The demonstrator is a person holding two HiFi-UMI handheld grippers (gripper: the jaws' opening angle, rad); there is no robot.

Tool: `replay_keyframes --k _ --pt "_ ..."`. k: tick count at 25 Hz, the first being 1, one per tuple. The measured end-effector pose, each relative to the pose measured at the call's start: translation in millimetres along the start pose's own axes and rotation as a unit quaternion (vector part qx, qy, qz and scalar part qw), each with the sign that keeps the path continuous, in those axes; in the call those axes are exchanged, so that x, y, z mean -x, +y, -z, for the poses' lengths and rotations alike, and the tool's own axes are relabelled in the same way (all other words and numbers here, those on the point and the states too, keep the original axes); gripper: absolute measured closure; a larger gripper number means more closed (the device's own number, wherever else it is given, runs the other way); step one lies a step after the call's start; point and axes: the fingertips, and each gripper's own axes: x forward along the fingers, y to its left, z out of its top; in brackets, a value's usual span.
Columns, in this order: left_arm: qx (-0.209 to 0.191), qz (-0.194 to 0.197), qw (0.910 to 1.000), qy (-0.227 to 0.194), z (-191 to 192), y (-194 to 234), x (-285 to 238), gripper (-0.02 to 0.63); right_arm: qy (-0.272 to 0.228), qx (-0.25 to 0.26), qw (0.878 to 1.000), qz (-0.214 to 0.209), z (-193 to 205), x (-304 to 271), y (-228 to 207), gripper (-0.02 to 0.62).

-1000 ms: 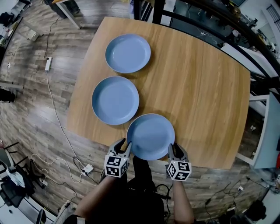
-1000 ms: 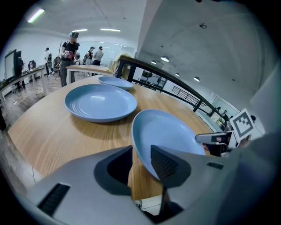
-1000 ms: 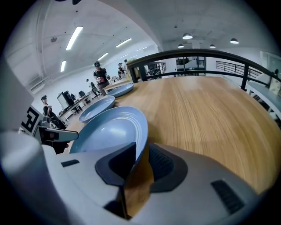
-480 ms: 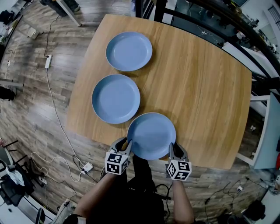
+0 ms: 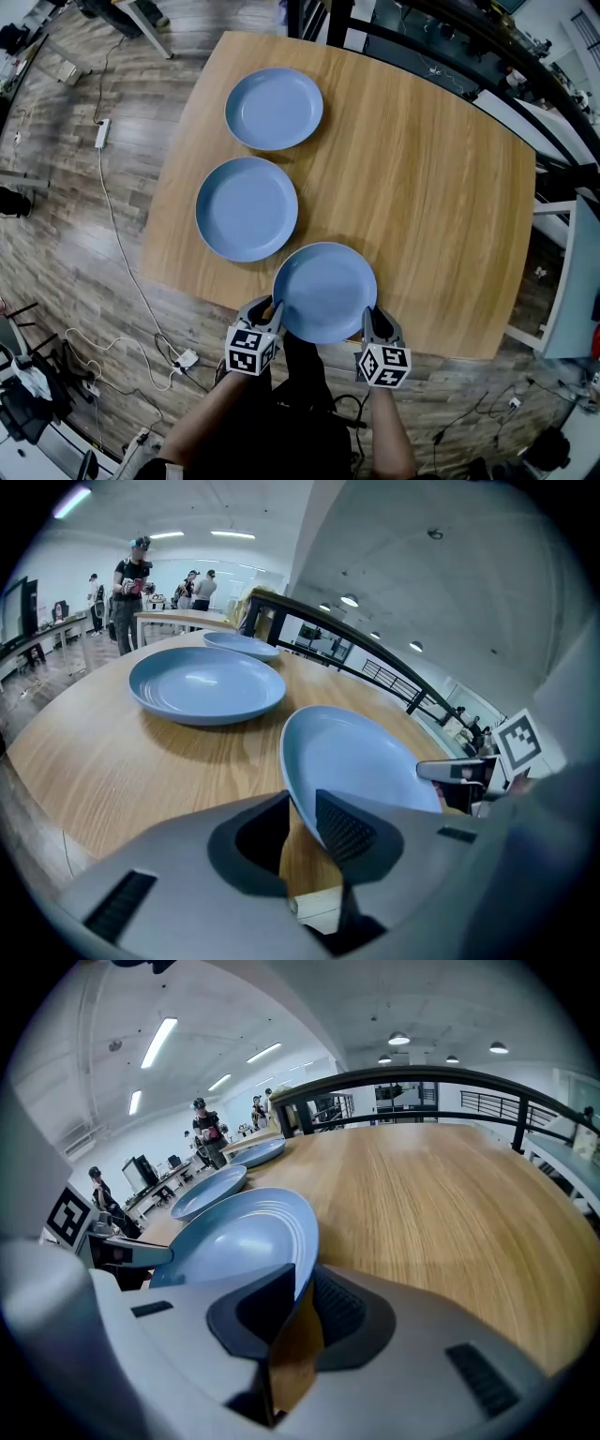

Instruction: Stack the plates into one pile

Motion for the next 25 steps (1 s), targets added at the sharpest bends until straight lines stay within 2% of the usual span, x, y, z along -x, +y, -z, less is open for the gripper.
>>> replay_keyframes --k 14,25 --pt "0.010 0.016 0.9996 -0.022 -7.9 -20.3 20.2 0.515 -0.016 0.004 1.000 0.001 -6.8 29.4 -1.3 0.520" --pt "0.026 0.001 0.9978 -0.061 -38.9 -22.1 51.8 0.518 -0.052 0.021 0.998 -0.022 -53.2 45.1 18.8 0.523"
